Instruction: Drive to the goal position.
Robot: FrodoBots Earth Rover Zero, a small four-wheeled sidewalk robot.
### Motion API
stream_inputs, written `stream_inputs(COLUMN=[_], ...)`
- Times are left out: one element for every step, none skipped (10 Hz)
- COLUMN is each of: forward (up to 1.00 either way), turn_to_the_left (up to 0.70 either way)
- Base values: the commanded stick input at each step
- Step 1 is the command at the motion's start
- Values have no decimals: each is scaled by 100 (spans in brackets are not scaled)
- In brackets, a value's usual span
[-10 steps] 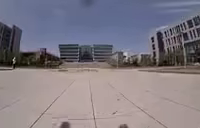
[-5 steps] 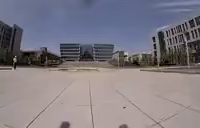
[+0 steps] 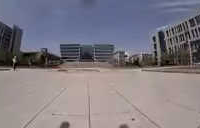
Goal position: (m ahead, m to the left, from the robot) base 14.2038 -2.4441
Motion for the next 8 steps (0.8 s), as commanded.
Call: stream_inputs(forward=[70, 70, 70, 70, 70, 70, 70, 70], turn_to_the_left=[0, 0, 0, 0, 0, 0, 0, 0])
